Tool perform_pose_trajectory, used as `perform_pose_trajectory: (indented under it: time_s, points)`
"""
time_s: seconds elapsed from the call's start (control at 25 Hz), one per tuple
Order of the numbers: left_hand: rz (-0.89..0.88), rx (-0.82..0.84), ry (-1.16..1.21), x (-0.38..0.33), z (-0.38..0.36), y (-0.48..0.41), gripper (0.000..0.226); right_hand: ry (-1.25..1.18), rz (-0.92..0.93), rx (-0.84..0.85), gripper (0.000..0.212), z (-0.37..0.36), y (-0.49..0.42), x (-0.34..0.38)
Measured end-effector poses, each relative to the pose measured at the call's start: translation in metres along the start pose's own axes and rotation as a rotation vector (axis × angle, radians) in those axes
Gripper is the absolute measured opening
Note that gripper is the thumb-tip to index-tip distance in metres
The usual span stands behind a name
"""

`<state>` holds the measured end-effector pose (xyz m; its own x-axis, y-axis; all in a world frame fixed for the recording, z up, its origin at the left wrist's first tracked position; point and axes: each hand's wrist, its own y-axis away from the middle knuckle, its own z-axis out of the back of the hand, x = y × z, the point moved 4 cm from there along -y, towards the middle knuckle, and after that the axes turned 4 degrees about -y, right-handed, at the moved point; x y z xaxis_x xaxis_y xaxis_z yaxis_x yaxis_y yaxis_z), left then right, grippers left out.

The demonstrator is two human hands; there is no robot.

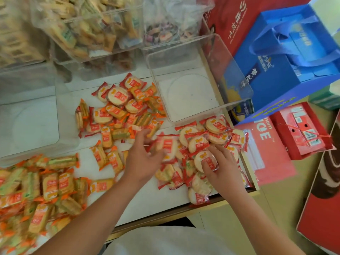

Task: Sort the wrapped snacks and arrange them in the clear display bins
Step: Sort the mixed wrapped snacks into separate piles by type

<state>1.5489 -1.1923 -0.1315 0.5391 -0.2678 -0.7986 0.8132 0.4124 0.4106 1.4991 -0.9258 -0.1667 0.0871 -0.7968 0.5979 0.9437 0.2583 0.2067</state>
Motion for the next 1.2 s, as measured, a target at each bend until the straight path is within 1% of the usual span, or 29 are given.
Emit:
perform_pose_trajectory:
  time_s: [0.04,0.12,0.16,0.24,0.28,0.32,0.36,0.4,0.44,0.48,0.56,0.64,0.72,0.76,0.8,0.84,0.88,0.92,0.96,1.0,1.04,1.12,1.2]
  points:
    - [0.008,0.070,0.055,-0.016,-0.019,0.001,0.061,-0.054,-0.014,-0.037,0.052,0.006,-0.001,0.001]
    - [-0.015,0.162,0.083,-0.040,-0.061,-0.006,0.056,-0.153,-0.056,-0.121,0.050,0.019,0.000,0.001]
    - [-0.004,0.170,0.094,-0.048,-0.079,-0.015,0.052,-0.168,-0.061,-0.152,0.050,0.025,0.002,0.001]
    - [0.037,0.141,0.105,-0.058,-0.107,-0.037,0.043,-0.080,-0.017,-0.160,0.055,0.030,0.010,-0.001]
    - [0.039,0.132,0.053,-0.061,-0.117,-0.046,0.039,-0.024,0.008,-0.137,0.058,0.028,0.013,-0.004]
    - [0.014,0.120,-0.061,-0.062,-0.123,-0.053,0.038,0.001,0.003,-0.108,0.060,0.027,0.015,-0.007]
    - [-0.021,0.107,-0.200,-0.061,-0.126,-0.056,0.041,-0.010,-0.022,-0.084,0.060,0.027,0.015,-0.008]
    - [-0.039,0.084,-0.279,-0.057,-0.125,-0.056,0.047,-0.030,-0.040,-0.071,0.058,0.027,0.014,-0.008]
    - [-0.042,0.067,-0.279,-0.052,-0.122,-0.055,0.051,-0.043,-0.033,-0.075,0.055,0.029,0.012,-0.003]
    - [-0.046,0.063,-0.224,-0.048,-0.116,-0.051,0.050,-0.041,-0.015,-0.093,0.051,0.029,0.009,0.003]
    - [-0.077,0.101,-0.137,-0.036,-0.102,-0.040,0.045,-0.035,0.054,-0.147,0.042,0.028,0.005,0.020]
    - [-0.109,0.116,-0.114,-0.009,-0.080,-0.023,0.038,-0.055,0.144,-0.165,0.035,0.018,0.001,0.043]
    - [-0.153,0.038,-0.166,0.037,-0.047,-0.002,0.026,-0.089,0.237,-0.103,0.030,-0.005,0.001,0.068]
    - [-0.169,-0.018,-0.264,0.064,-0.030,0.004,0.024,-0.103,0.270,-0.047,0.028,-0.019,0.002,0.079]
    - [-0.157,-0.072,-0.428,0.088,-0.011,0.008,0.027,-0.116,0.290,0.023,0.026,-0.035,0.004,0.090]
    - [-0.106,-0.106,-0.606,0.109,0.007,0.007,0.038,-0.129,0.299,0.099,0.025,-0.050,0.007,0.100]
    - [-0.019,-0.107,-0.762,0.126,0.027,0.003,0.052,-0.131,0.296,0.179,0.024,-0.067,0.010,0.108]
    - [0.054,-0.082,-0.877,0.138,0.044,-0.003,0.067,-0.116,0.280,0.244,0.025,-0.082,0.011,0.116]
    - [0.099,-0.044,-0.937,0.149,0.059,-0.010,0.078,-0.093,0.257,0.301,0.028,-0.098,0.013,0.122]
    - [0.102,0.000,-0.960,0.157,0.069,-0.017,0.082,-0.074,0.225,0.350,0.031,-0.111,0.013,0.128]
    - [0.069,0.040,-0.963,0.161,0.073,-0.021,0.082,-0.061,0.185,0.386,0.034,-0.120,0.013,0.131]
    - [-0.004,0.078,-0.920,0.170,0.083,-0.018,0.075,-0.048,0.123,0.458,0.039,-0.147,0.012,0.142]
    - [-0.057,0.076,-0.942,0.175,0.090,-0.006,0.065,-0.074,0.078,0.470,0.044,-0.167,0.007,0.152]
